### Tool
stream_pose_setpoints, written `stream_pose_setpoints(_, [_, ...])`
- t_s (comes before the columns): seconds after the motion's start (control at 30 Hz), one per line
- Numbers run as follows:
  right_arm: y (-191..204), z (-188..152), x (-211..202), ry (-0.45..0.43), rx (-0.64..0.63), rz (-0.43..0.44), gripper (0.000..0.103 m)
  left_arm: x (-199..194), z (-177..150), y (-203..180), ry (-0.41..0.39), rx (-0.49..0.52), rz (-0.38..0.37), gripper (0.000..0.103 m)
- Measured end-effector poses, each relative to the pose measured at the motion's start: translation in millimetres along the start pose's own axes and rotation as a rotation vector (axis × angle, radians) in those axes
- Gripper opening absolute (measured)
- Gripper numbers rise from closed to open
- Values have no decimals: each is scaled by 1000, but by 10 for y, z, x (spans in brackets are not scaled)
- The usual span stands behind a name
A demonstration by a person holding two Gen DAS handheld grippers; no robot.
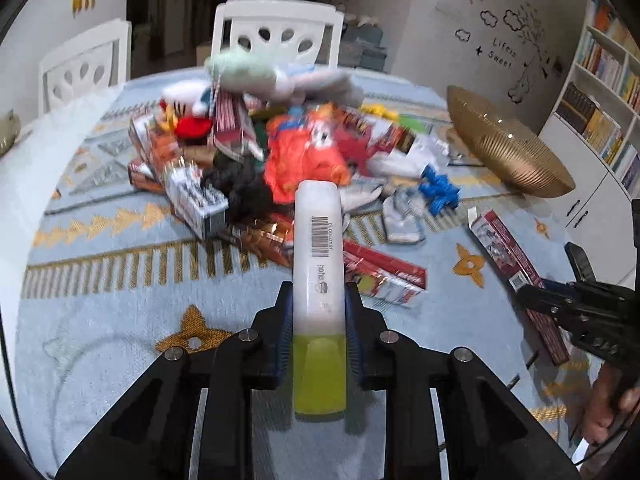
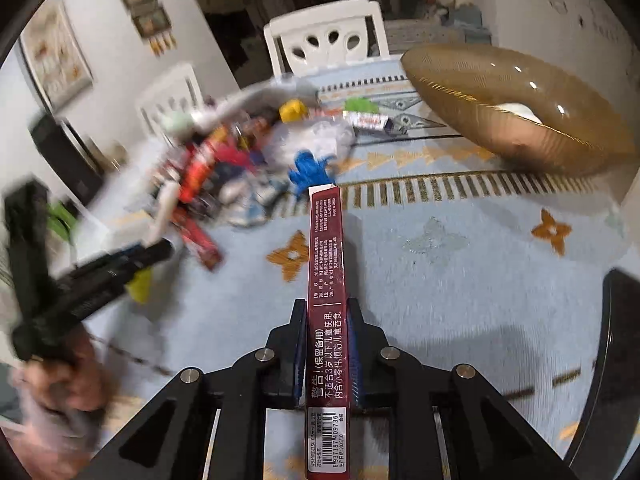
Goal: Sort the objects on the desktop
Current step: 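Carry the highlighter and red candy box toward the amber bowl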
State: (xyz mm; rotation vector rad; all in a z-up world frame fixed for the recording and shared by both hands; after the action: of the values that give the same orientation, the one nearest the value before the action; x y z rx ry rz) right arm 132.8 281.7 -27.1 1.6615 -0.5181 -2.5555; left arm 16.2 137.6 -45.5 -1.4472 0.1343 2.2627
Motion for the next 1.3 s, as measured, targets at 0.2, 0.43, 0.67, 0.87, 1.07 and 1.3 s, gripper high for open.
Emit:
stream_pose_setpoints(0.2, [-199,91,-809,-136,107,120,17,-597,113,-330,-78,77,-28,20])
stream_pose_setpoints(0.43, [-819,375,-1546,-305,291,95,17,-959,674,-1040,-95,165,-155,20])
stream_pose_setpoints(0.67, [-1380,682,-1654,-445,488,8,17,-699,1239,-1808,-104,205,-320,20])
stream_pose_setpoints(0.87, [-1558,927,-1528,-497,566,-37,17,-311,1598,-2251,-109,226,-403,20])
stream_pose_setpoints(1.07, [-1620,1070,-1449,-586,563,-103,17,41,1785,-2393,-107,207,-445,20])
stream_pose_setpoints(1.3, [-1579,1152,-1368,-611,515,-154,17,202,1870,-2374,-140,216,-433,20])
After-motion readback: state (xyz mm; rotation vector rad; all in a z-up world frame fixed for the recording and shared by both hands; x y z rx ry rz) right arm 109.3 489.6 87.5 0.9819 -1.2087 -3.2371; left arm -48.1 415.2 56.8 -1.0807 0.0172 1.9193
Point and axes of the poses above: each gripper's, at about its wrist camera, not at the fingertips, and x roughly the way its jaws point, y to its left, z to its top, the point moved 9 cm from there along x, roughly the way its jaws point, and after that the axes turned 14 degrees about y, right-handed, at the moved point
